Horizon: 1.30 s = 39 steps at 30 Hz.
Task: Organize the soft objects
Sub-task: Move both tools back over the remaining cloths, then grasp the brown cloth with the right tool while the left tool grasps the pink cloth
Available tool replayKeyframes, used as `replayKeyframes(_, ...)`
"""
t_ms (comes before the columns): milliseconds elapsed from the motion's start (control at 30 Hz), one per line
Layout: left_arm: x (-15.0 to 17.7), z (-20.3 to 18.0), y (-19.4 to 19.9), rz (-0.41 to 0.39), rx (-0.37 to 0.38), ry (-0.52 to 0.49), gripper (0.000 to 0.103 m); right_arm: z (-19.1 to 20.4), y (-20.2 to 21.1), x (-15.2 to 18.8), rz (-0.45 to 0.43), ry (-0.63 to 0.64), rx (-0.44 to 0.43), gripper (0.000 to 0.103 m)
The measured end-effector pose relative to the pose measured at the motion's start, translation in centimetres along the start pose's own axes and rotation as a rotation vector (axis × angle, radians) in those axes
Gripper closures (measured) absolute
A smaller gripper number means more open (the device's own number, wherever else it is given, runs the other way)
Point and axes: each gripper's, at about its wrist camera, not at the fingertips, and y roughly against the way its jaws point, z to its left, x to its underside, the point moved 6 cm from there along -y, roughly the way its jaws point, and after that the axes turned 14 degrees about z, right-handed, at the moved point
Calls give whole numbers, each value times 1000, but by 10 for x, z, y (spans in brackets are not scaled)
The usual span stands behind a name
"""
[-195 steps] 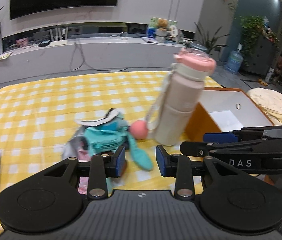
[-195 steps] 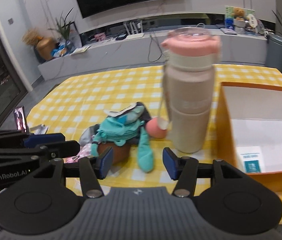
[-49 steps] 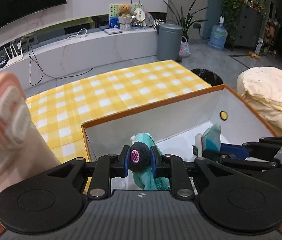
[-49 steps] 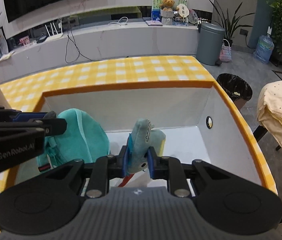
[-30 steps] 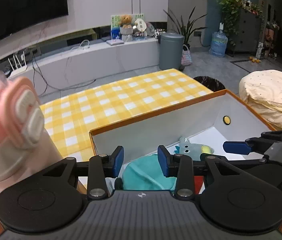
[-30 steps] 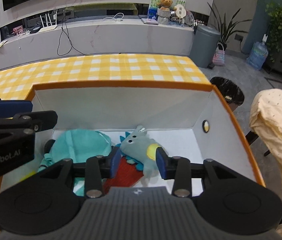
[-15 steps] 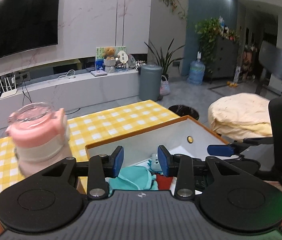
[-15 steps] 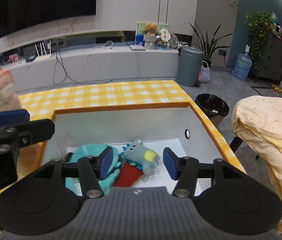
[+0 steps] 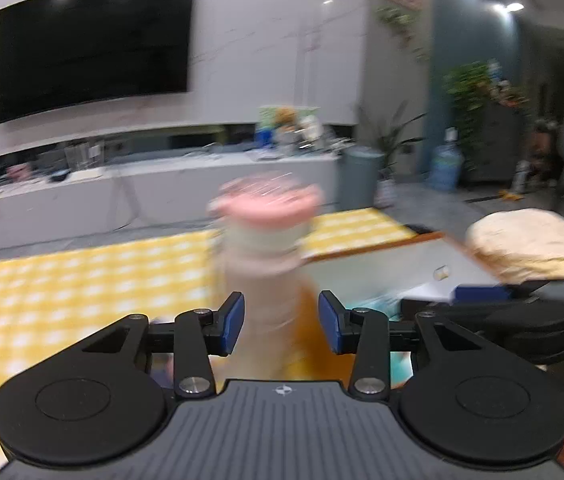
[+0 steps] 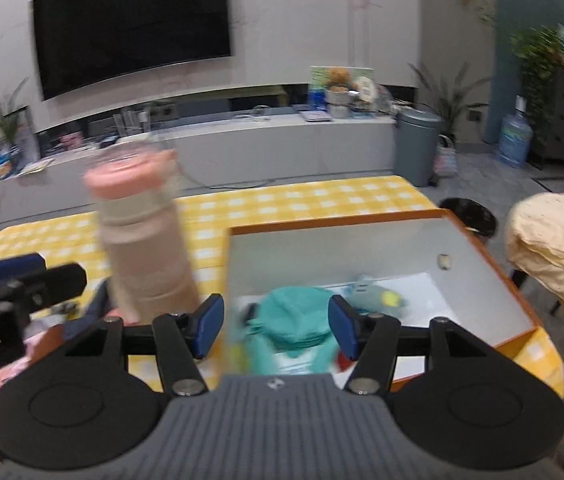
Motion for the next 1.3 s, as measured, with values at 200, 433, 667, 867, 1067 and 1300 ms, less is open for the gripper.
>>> replayKeyframes(200, 44, 81, 5, 99, -86, 242, 51, 65, -16, 22, 74, 107, -122, 46)
replayKeyframes(433, 65, 139, -16, 190, -72, 340, 50, 121, -65, 52, 184, 136, -231, 57)
replayKeyframes(667, 67, 193, -22, 275, -99, 360, 45, 158, -94, 47, 251, 226, -280, 57)
replayKeyframes(867, 83, 212, -45, 372, -54, 409, 45, 190, -115, 35, 270, 352, -323, 42)
replayKeyframes(1067, 82, 223, -67, 415, -110, 450, 45, 208, -139, 39, 329, 342, -399, 32)
replayKeyframes(1300, 86, 224, -82, 430, -101, 407, 46, 219, -165, 46, 424, 299, -453, 32)
